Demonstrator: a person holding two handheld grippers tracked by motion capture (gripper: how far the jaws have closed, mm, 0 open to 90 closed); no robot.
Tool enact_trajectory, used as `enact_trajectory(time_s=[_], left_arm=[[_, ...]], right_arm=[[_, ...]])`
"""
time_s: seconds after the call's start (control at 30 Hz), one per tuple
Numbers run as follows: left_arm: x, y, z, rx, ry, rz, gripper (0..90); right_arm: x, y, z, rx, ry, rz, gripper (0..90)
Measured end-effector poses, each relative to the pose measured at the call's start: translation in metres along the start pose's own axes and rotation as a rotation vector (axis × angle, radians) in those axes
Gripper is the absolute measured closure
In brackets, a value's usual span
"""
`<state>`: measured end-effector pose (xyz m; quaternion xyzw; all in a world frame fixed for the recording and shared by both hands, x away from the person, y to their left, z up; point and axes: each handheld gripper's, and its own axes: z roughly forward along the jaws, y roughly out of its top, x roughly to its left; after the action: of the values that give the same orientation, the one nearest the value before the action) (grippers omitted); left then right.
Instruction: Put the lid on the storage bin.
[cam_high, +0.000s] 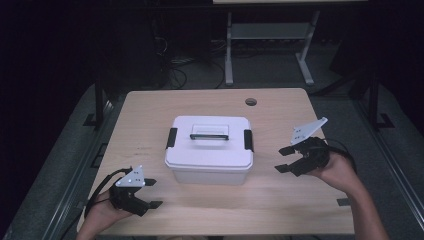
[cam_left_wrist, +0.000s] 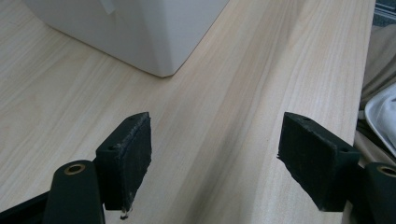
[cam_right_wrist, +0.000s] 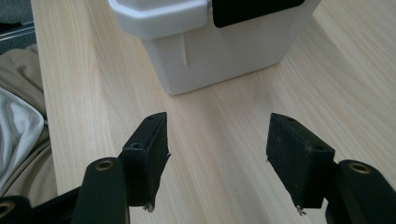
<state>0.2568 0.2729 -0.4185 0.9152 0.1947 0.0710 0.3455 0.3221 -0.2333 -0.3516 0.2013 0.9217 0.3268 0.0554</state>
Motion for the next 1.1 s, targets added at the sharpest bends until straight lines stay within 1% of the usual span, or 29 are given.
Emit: enact_trajectory(time_s=[0.2,0.63,0.87,0.9,1.1], left_arm=[[0.0,-0.001,0.001,0.007,-0.003,0.003,25.4],[0.001,-0.002,0.0,0.0,0.001,-0.009,25.4],[0.001,-0.003,-0.001,-0.003,0.003,-0.008,25.4],[0.0,-0.003,-0.001,-0.001,0.003,-0.006,25.4],[-0.001,-0.002,-0.001,-0.007,0.005,-0.008,25.4]], right_arm=[[0.001,-0.007,0.002,-0.001,-0.005,-0.004,37.9],[0.001,-0.024,0.009,0.0,0.003,0.029,37.5],[0.003,-0.035,0.012,0.001,0.008,0.052,37.5],[0.003,-0.037,0.013,-0.002,0.01,0.047,37.5],[0.007,-0.045,0.014,-0.004,0.008,0.059,37.5]])
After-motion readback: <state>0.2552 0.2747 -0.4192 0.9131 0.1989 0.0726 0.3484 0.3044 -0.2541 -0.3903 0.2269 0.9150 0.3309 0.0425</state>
